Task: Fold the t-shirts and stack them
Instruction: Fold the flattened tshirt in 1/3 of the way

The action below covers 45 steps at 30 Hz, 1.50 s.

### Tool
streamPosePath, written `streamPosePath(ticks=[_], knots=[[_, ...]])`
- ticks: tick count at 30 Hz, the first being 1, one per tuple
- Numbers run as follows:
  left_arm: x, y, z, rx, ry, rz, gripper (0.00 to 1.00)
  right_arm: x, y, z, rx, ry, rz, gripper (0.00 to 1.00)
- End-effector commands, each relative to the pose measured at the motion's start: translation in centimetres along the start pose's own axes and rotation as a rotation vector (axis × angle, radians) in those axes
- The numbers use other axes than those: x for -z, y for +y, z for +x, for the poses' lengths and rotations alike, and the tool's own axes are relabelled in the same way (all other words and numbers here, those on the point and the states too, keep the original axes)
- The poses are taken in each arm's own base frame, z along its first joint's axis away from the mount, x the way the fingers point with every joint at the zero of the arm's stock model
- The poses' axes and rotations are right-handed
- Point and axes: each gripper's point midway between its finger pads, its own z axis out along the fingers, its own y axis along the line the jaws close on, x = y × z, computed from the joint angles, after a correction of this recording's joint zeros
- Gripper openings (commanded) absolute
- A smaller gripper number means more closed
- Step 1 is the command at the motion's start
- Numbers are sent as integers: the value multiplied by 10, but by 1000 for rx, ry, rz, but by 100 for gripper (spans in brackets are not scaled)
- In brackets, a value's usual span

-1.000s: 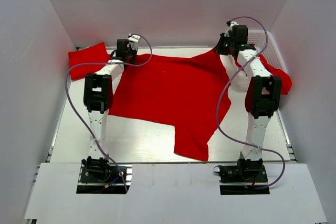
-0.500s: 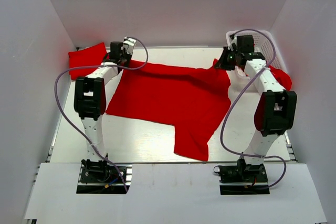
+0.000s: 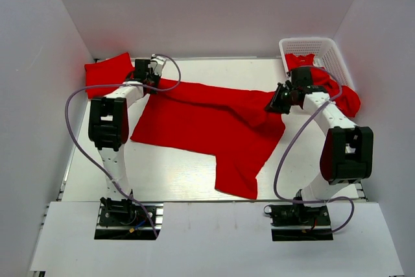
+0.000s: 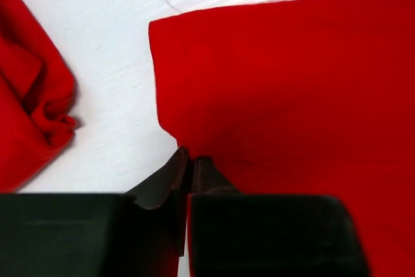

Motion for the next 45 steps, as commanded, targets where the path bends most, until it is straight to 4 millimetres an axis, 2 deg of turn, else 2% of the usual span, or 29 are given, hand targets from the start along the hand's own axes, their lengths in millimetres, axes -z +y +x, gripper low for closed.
streamPosePath(ticks=[1, 2, 3, 6, 7, 8, 9, 13, 17, 19, 21, 23, 25, 26, 28, 29, 30, 31, 33, 35, 36, 38, 39, 40, 41, 42, 43, 44, 45], knots=[[34, 7, -24, 34, -39, -9, 19, -1, -11, 24, -86, 32, 32, 10], [38, 9, -24, 43, -34, -17, 31, 2, -12, 25, -100, 21, 39, 12], [42, 7, -18, 43, -13, -11, 37, 3, -13, 26, -97, 17, 44, 18], [47, 14, -13, 65, 12, -61, 76, 8, -10, 28, -24, 16, 16, 34], [51, 20, -16, 65, 15, -85, 92, 13, -3, 24, -12, 15, 3, 53], [55, 29, -25, 77, 2, -132, 98, 13, -3, 25, 33, 26, 5, 68], [58, 33, -27, 91, 9, -152, 100, 13, -5, 27, 40, 43, 16, 90], [67, 42, -50, 104, -23, -172, 100, 19, 0, 4, 89, -9, 44, 90], [72, 36, -82, 126, -102, -104, 100, 13, 12, -13, 135, -47, 19, 90], [59, 19, -80, 144, -102, -15, 100, 1, 14, -14, 156, -34, 5, 90], [52, 13, -91, 164, -145, 21, 100, -10, 17, -21, 167, -44, -1, 90], [35, 0, -90, 157, -140, 71, 100, -20, 19, -32, 179, -61, 11, 90], [19, -13, -81, 177, -125, 129, 100, -39, 15, -36, 194, -49, 31, 90], [13, -18, -75, 187, -111, 151, 100, -41, 16, -45, 201, -70, 46, 90], [4, -25, -78, 210, -116, 189, 100, -60, 8, -47, 195, -43, 71, 90], [-13, -31, -59, 226, -60, 200, 100, -61, 11, -57, 201, -62, 66, 90], [-22, -35, -48, 242, -23, 207, 100, -69, 8, -56, 201, -52, 73, 90], [-25, -32, -58, 242, -27, 206, 100, -78, 1, -54, 189, -31, 82, 90], [-41, -35, -34, 262, 83, 201, 100, -89, -5, -57, 183, -23, 99, 90], [-44, -33, -25, 263, 113, 178, 100, -104, -18, -56, 166, 0, 138, 90], [-48, -36, -10, 275, 144, 174, 100, -106, -17, -59, 166, -4, 142, 90], [-45, -36, -4, 283, 149, 161, 100, -121, -28, -56, 153, 29, 172, 90], [-48, -38, 9, 302, 176, 147, 100, -123, -31, -58, 145, 31, 182, 90], [-46, -34, 12, 333, 183, 138, 100, -124, -29, -65, 146, 19, 185, 90], [-46, -30, 19, 342, 201, 104, 100, -137, -41, -59, 132, 48, 205, 90], [-47, -23, 26, 349, 213, 81, 100, -136, -34, -72, 136, 27, 196, 90], [-47, -21, 27, 360, 216, 68, 100, -140, -33, -74, 132, 26, 196, 90], [-45, -18, 25, 358, 220, 53, 100, -157, -48, -64, 121, 71, 214, 90], [-48, -20, 31, 359, 236, 55, 100, -159, -42, -75, 126, 59, 193, 90]])
